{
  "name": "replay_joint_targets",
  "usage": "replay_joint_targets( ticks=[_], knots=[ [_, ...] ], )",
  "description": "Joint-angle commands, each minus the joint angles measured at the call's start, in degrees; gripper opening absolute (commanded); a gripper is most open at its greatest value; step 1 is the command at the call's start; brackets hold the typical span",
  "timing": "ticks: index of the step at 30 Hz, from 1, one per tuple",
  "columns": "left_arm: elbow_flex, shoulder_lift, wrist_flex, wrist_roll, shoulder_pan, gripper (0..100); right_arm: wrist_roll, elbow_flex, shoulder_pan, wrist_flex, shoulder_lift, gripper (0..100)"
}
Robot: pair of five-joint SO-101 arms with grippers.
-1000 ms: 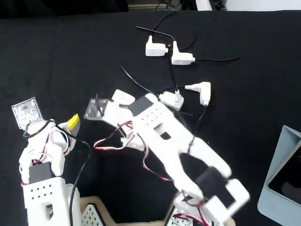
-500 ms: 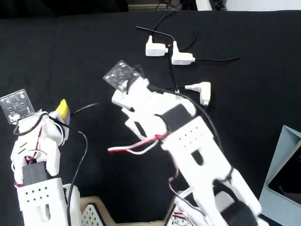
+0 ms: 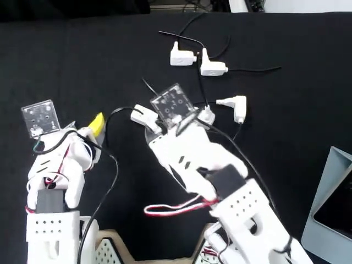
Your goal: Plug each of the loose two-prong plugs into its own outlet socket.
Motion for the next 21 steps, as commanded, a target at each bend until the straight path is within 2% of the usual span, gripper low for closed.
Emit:
replay_joint_targets(
  ticks=[1, 6, 12, 17, 21],
  knots=[
    [-5.67, -0.44, -0.88, 2.11, 0.92, 24, -2.37, -0.31, 3.60, -2.55, -3.30, 1.1],
    [-6.02, -0.53, -0.88, 2.11, 0.92, 24, -6.15, -0.31, 11.16, -5.10, -3.65, 1.1],
    [-5.85, -0.53, -0.79, 1.93, 0.84, 24, -10.02, -0.66, 14.68, -5.36, -3.74, 1.1],
    [-5.67, -0.53, -0.79, 1.93, 1.36, 24, -10.11, -0.40, 13.89, -5.27, -3.74, 1.1],
    [-5.85, -0.53, -0.79, 2.11, 1.54, 24, -9.67, 1.10, 7.30, -5.01, -3.74, 1.2]
  ],
)
